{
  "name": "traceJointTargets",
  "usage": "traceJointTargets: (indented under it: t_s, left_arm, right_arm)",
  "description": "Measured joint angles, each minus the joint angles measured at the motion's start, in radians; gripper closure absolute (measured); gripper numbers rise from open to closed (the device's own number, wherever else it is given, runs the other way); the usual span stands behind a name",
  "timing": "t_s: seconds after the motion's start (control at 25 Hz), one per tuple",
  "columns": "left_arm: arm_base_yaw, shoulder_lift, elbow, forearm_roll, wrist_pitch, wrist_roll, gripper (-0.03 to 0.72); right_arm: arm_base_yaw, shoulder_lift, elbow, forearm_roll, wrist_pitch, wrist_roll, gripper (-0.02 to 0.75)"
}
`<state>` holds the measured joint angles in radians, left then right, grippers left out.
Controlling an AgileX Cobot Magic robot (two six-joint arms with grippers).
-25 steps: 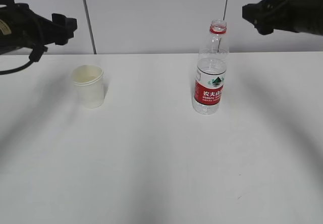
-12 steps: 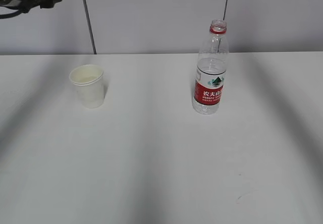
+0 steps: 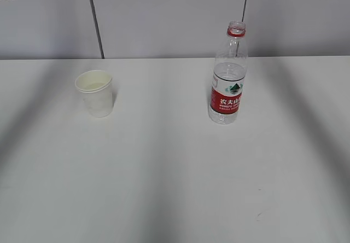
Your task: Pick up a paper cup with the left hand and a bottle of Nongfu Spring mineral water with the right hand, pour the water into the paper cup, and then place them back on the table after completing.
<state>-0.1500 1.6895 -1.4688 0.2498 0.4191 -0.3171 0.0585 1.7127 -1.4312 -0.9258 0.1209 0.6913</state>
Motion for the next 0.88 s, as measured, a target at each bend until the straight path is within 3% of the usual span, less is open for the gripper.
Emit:
traceJointTargets:
  t_s: [0.4,0.6,0.68,0.88]
  left_arm:
    - [0.000,0.000,0.000,-0.001,0.110,0.000,0.209]
    - [0.000,0.000,-0.001,-0.001,0.166,0.000,0.210]
    - [0.000,0.000,-0.007,-0.002,0.189,0.000,0.210]
    - [0.000,0.000,-0.032,-0.009,0.284,0.000,0.210]
  right_arm:
    - [0.074,0.005,-0.012,0.013,0.131,-0.003,0.165]
    - [0.105,0.007,-0.070,0.040,0.272,-0.005,0.165]
    - [0.111,0.007,-0.101,0.096,0.335,-0.032,0.165]
    - [0.112,0.007,-0.163,0.373,0.506,-0.228,0.165]
